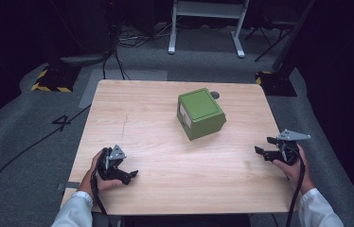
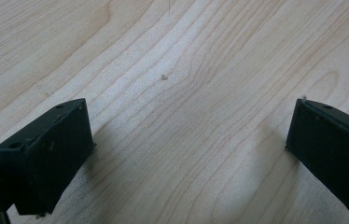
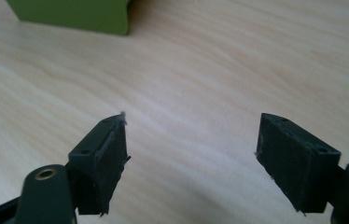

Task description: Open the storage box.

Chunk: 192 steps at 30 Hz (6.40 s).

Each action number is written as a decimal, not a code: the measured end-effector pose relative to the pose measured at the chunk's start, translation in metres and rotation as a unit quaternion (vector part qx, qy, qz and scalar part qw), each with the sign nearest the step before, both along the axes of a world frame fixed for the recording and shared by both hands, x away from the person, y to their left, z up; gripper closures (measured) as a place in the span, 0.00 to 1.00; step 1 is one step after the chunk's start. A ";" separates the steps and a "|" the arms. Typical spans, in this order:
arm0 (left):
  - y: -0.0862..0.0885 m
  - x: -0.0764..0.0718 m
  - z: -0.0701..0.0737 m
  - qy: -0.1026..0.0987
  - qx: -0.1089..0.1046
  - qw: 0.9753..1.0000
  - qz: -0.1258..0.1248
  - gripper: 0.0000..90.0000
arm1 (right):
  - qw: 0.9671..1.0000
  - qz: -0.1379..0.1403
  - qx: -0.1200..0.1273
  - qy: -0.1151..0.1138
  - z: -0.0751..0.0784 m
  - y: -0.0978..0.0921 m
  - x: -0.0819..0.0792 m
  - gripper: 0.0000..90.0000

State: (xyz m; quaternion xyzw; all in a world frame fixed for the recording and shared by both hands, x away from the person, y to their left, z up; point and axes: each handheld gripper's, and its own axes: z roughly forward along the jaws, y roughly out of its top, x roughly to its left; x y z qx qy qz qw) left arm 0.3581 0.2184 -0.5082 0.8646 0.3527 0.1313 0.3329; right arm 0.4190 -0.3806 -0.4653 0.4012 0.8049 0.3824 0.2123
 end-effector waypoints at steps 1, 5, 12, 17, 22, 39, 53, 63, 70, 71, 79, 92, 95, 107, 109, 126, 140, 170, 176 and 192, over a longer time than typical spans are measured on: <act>0.000 0.000 0.000 0.000 0.000 1.000 0.000 0.01 | 1.000 -0.001 0.002 -0.003 0.004 0.001 0.004 0.27; 0.000 -0.002 0.000 0.000 -0.001 1.000 0.005 0.01 | 1.000 0.001 0.027 0.000 0.021 0.005 0.024 0.33; 0.001 -0.006 0.000 0.000 0.000 1.000 0.007 0.01 | 0.999 -0.010 0.037 -0.029 0.051 0.028 0.056 0.33; 0.001 -0.008 0.000 0.001 -0.002 1.000 0.010 0.01 | 0.999 -0.008 0.042 -0.026 0.056 0.048 0.076 0.34; 0.002 -0.008 0.000 0.001 0.001 1.000 0.008 0.01 | 0.999 -0.006 0.036 -0.025 0.058 0.066 0.089 0.34; 0.002 -0.009 0.000 -0.002 0.002 1.000 0.013 0.01 | 1.000 -0.013 0.011 0.026 0.022 0.112 0.131 0.38; 0.003 -0.010 0.000 0.000 0.000 1.000 0.013 0.01 | 0.999 -0.010 0.020 0.043 0.013 0.108 0.139 0.35; 0.003 -0.010 0.000 0.000 0.001 1.000 0.013 0.01 | 0.998 -0.037 0.035 0.047 0.011 0.088 0.141 0.35; 0.003 -0.011 0.000 0.000 0.000 1.000 0.016 0.01 | 0.997 -0.052 0.038 0.045 0.010 0.076 0.140 0.35; 0.003 -0.011 0.000 0.000 0.000 1.000 0.016 0.01 | 0.997 -0.054 0.038 0.046 0.010 0.074 0.140 0.35; 0.003 -0.011 0.000 0.000 0.000 1.000 0.017 0.01 | 0.996 -0.071 0.039 0.047 0.008 0.060 0.143 0.34; 0.003 -0.011 0.000 0.001 0.001 1.000 0.017 0.00 | 0.994 -0.097 0.041 0.039 0.006 0.039 0.144 0.31; 0.003 -0.011 0.000 0.001 0.001 1.000 0.016 0.00 | 0.993 -0.104 0.043 0.042 0.006 0.034 0.145 0.31; 0.003 -0.011 0.000 0.001 0.001 1.000 0.016 0.01 | 0.992 -0.112 0.044 0.039 0.006 0.026 0.147 0.30; 0.003 -0.011 0.000 0.001 0.001 1.000 0.016 0.01 | 0.991 -0.116 0.045 0.040 0.006 0.025 0.148 0.30; 0.003 -0.011 0.000 0.001 0.001 1.000 0.016 0.01 | 0.990 -0.136 0.034 0.031 0.011 0.020 0.151 0.31; 0.003 -0.011 0.000 0.000 0.001 1.000 0.017 0.01 | 0.989 -0.142 0.046 -0.013 0.040 0.000 0.125 0.30; 0.003 -0.012 0.000 0.001 0.000 1.000 0.020 0.01 | 0.998 0.040 0.030 -0.040 0.047 0.016 0.014 0.23; 0.003 -0.012 0.000 0.001 0.000 1.000 0.020 0.01 | 0.997 0.067 0.004 -0.038 0.037 0.025 -0.002 0.23; 0.003 -0.012 0.000 0.001 0.000 1.000 0.020 0.01 | 0.994 0.093 -0.055 0.000 -0.003 0.028 -0.031 0.21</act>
